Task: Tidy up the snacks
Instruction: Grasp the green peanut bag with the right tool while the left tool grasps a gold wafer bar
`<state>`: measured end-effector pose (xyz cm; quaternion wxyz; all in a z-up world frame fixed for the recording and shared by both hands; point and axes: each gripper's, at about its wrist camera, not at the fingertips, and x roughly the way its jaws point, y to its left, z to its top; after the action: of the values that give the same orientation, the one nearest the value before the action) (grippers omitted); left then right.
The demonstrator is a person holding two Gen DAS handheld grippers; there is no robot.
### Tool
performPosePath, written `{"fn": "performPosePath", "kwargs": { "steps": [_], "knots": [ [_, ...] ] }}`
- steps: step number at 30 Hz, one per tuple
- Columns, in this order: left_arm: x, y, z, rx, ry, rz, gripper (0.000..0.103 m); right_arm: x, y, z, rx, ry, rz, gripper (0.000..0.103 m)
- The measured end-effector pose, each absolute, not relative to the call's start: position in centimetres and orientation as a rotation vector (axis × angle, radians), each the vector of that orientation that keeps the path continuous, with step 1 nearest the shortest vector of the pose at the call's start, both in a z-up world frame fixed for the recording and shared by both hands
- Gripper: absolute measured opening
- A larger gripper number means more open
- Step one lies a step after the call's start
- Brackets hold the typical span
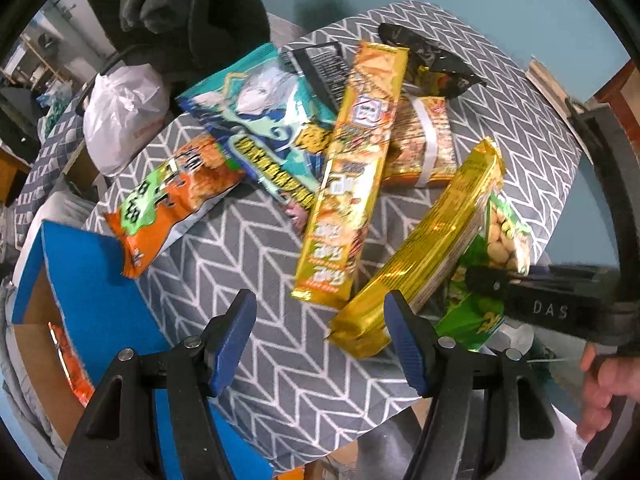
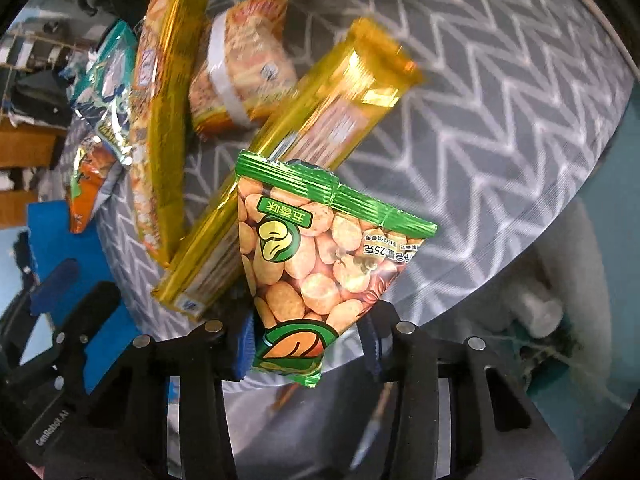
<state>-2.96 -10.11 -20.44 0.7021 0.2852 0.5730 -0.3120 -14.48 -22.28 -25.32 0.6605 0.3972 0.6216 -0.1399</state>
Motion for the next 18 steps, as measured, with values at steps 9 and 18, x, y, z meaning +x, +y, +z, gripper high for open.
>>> {"fn": "performPosePath", "kwargs": {
  "steps": [9,18],
  "knots": [
    [-4.5,-14.5,-21.2,0.738,1.246,-0.786,0.071,-14.6,-28.5,-23.8,0.646,1.465,-0.388,0.041],
    [-6.3,-17.9,-23.9,0.870,1.239,-0.831,0.077,-14.4,-33.6,-24.0,0.555,1.501,-0.361,0.041]
  ]
}}
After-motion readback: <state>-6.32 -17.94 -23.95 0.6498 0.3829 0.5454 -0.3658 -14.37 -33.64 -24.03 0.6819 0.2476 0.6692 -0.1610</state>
